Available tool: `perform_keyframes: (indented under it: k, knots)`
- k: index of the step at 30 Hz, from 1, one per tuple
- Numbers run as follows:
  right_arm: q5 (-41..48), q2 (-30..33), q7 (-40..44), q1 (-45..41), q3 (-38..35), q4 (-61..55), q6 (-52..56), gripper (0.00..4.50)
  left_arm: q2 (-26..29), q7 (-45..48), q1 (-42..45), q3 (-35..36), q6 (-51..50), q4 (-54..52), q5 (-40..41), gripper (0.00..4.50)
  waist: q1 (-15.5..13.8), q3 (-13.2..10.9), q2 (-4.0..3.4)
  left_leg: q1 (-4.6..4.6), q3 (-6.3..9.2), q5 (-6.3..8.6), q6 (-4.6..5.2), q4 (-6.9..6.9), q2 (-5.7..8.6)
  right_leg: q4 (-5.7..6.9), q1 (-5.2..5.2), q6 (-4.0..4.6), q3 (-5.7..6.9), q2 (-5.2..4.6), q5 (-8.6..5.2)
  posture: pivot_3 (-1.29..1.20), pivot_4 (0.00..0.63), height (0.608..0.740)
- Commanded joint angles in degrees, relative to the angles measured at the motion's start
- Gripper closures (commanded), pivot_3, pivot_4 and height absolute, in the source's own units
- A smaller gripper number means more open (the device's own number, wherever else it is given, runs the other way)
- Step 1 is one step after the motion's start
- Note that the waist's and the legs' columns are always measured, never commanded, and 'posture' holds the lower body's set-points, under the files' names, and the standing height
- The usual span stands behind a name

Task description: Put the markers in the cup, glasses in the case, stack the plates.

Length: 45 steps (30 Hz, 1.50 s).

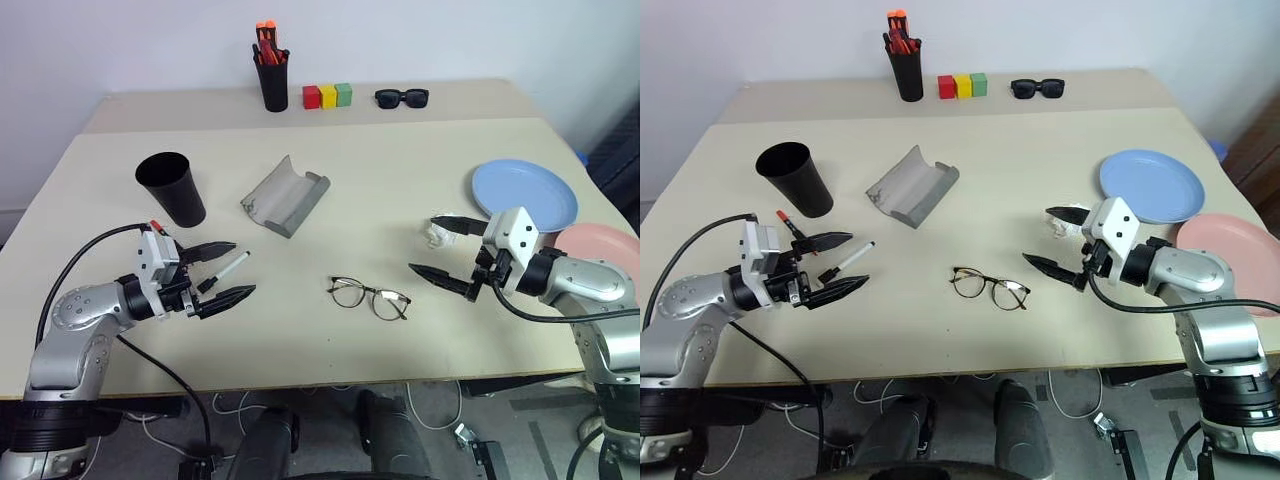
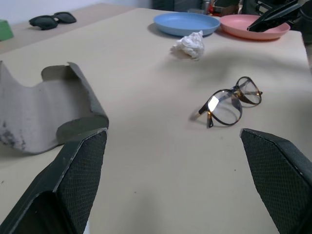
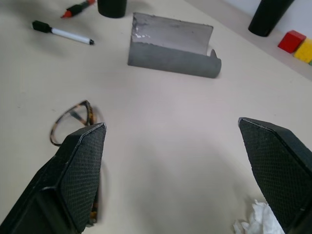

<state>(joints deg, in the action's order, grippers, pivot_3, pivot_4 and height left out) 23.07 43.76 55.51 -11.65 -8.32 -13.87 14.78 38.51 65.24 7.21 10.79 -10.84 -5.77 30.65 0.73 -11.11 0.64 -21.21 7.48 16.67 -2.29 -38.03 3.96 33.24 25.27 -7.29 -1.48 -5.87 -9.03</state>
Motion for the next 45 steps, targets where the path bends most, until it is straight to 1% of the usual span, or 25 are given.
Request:
perform_keyframes:
  k: [1, 4, 9, 11, 14, 15, 18, 20, 21, 23, 25, 29, 32, 34, 36, 39, 41, 45]
  knots:
    - [0.93, 0.64, 0.1, -1.6, -1.14, -0.83, 0.0, 0.06, 0.13, 0.05, 1.05, 0.93, 0.89, 0.19, 0.58, 0.0, -0.01, 0.0, 0.0, 0.0, 0.0, 0.0, 0.0, 0.0, 0.0, 0.0, 0.0, 0.0, 0.0, 0.0, 0.0, 0.0, 0.15, 0.74]
    - [0.93, -0.35, -0.27, -3.38, 0.26, -0.51, 0.25, 0.06, 0.44, -0.32, 0.57, 1.82, 0.93, 0.02, 0.79, 0.0, -0.01, 0.0, 0.0, 0.0, -0.01, 0.0, 0.0, 0.0, 0.0, -0.01, 0.0, 0.0, 0.0, 0.0, 0.0, 0.0, 0.15, 0.74]
    - [0.68, -2.37, -0.48, -5.97, 2.92, -0.32, 0.41, 0.06, 2.05, -2.08, -0.63, 4.87, -3.54, -0.4, 3.11, 0.0, 0.02, 0.0, 0.0, -0.01, 0.0, 0.0, 0.0, 0.0, 0.0, -0.01, 0.01, 0.0, 0.0, 0.0, 0.0, 0.0, 0.15, 0.74]
    - [1.07, -3.48, -0.15, -7.66, 4.35, -0.36, 0.91, 0.06, 3.25, -5.16, -2.25, 7.27, -7.71, -1.12, 4.06, 0.0, 0.1, 0.0, 0.0, 0.0, 0.0, 0.0, 0.0, 0.0, -0.01, 0.0, 0.01, 0.0, 0.0, 0.0, 0.0, 0.0, 0.15, 0.74]
    - [1.31, -5.67, 0.41, -10.01, 7.19, -0.43, 1.36, 0.06, 5.46, -12.59, -5.44, 10.66, -13.55, -1.73, 1.67, 0.0, 0.39, 0.0, -0.01, 0.0, 0.0, 0.0, 0.01, 0.01, -0.01, 0.01, 0.03, -0.01, 0.0, 0.01, 0.0, 0.0, 0.15, 0.74]
    - [1.48, -6.23, 1.42, -10.49, 7.81, 0.36, 0.81, 0.06, 5.25, -15.73, -6.66, 12.02, -16.06, -3.14, 1.96, 0.0, 0.35, -0.01, -0.01, 0.01, 0.01, 0.0, 0.01, 0.02, -0.03, 0.01, 0.04, -0.01, 0.0, 0.02, 0.0, 0.0, 0.15, 0.74]
    - [2.21, -7.77, 3.21, -12.53, 9.67, 1.08, 1.05, 0.06, 1.64, -29.77, -7.92, 17.88, -26.68, -9.79, 6.21, 0.0, -0.07, -0.01, 0.0, -0.01, 0.03, 0.01, 0.0, 0.03, -0.02, -0.01, 0.03, -0.02, 0.0, 0.01, 0.0, 0.0, 0.15, 0.74]
    - [2.61, -8.94, 3.05, -13.35, 10.71, 0.05, 1.87, 0.06, -0.2, -37.22, -7.54, 19.78, -32.38, -14.08, 7.17, 0.0, -0.28, -0.01, 0.04, -0.03, 0.09, 0.0, -0.01, 0.0, 0.0, 0.0, 0.03, -0.03, 0.01, -0.01, 0.01, 0.0, 0.15, 0.74]
    - [2.54, -9.59, 2.86, -13.65, 11.24, -0.18, 2.12, 0.06, -1.16, -40.66, -6.97, 20.33, -34.5, -15.74, 7.12, 0.0, -0.28, 0.0, 0.05, -0.03, 0.11, -0.01, -0.02, -0.01, 0.01, 0.01, 0.02, -0.03, 0.02, -0.01, 0.01, 0.0, 0.15, 0.74]
    - [1.88, -10.72, 2.95, -13.66, 12.36, 0.08, 1.58, 0.06, -4.92, -49.06, -4.38, 21.2, -40.2, -18.91, 9.07, 0.0, -0.31, 0.0, 0.05, -0.02, 0.14, -0.02, -0.05, -0.01, 0.02, 0.04, 0.02, -0.02, 0.02, -0.01, 0.01, 0.0, 0.15, 0.74]
    - [1.63, -11.63, 2.83, -13.72, 13.09, 0.15, 1.28, 0.06, -8.98, -57.48, -1.12, 21.73, -44.97, -21.32, 9.1, 0.0, -0.28, 0.01, 0.08, -0.01, 0.17, -0.04, -0.08, -0.01, 0.04, 0.06, 0.01, -0.02, 0.03, -0.01, 0.01, 0.0, 0.15, 0.74]
    - [1.38, -12.65, 2.4, -12.94, 13.59, 0.21, 0.62, 0.06, -12.99, -69.02, 1.76, 19.98, -53.28, -25.69, 4.78, 0.0, 0.06, 0.03, 0.09, 0.0, 0.16, -0.05, -0.11, 0.01, 0.05, 0.09, 0.04, -0.02, 0.03, -0.01, 0.02, 0.0, 0.15, 0.74]
    - [1.36, -13.18, 2.12, -12.31, 13.55, 0.12, 0.17, 0.06, -16.45, -77.74, 5.62, 20.2, -56.23, -24.97, -0.29, 0.0, -0.06, 0.03, 0.09, 0.01, 0.15, -0.05, -0.13, 0.03, 0.04, 0.13, 0.06, -0.01, 0.02, 0.0, 0.02, 0.0, 0.15, 0.74]
    - [1.26, -13.5, 1.87, -11.96, 13.55, -0.03, -0.09, 0.06, -17.85, -80.38, 8.0, 21.09, -57.36, -23.7, -2.05, 0.0, -0.12, 0.05, 0.12, 0.01, 0.15, -0.06, -0.15, 0.02, 0.05, 0.14, 0.06, -0.01, 0.02, 0.0, 0.02, 0.0, 0.15, 0.74]
    - [0.95, -13.92, 1.34, -11.49, 13.61, -0.21, -0.4, 0.06, -19.66, -81.35, 11.17, 22.62, -58.15, -22.15, -1.89, 0.0, -0.24, 0.05, 0.13, 0.0, 0.15, -0.08, -0.17, 0.02, 0.07, 0.12, 0.05, -0.01, 0.02, 0.0, 0.02, 0.0, 0.15, 0.74]
    - [0.69, -14.55, 0.3, -10.88, 13.79, -0.94, -0.33, 0.06, -20.0, -82.09, 16.06, 21.58, -59.18, -18.02, -3.73, 0.0, -0.27, 0.07, 0.16, 0.0, 0.15, -0.08, -0.17, 0.01, 0.08, 0.11, 0.03, -0.01, 0.02, 0.0, 0.02, 0.0, 0.15, 0.74]
    - [0.76, -14.91, -0.28, -10.65, 13.77, -1.35, -0.11, 0.06, -21.69, -81.82, 19.09, 22.22, -58.52, -15.39, -3.32, 0.0, -0.15, 0.07, 0.15, 0.0, 0.15, -0.09, -0.18, 0.01, 0.08, 0.11, 0.03, -0.01, 0.02, 0.0, 0.02, 0.0, 0.15, 0.74]
    - [0.46, -14.83, -0.81, -9.96, 13.64, -1.77, -0.13, 0.06, -21.82, -81.77, 21.47, 19.07, -56.41, -10.69, -6.66, 0.0, -0.01, 0.07, 0.15, 0.0, 0.15, -0.09, -0.19, 0.02, 0.08, 0.1, 0.04, -0.01, 0.02, 0.0, 0.02, 0.0, 0.15, 0.74]
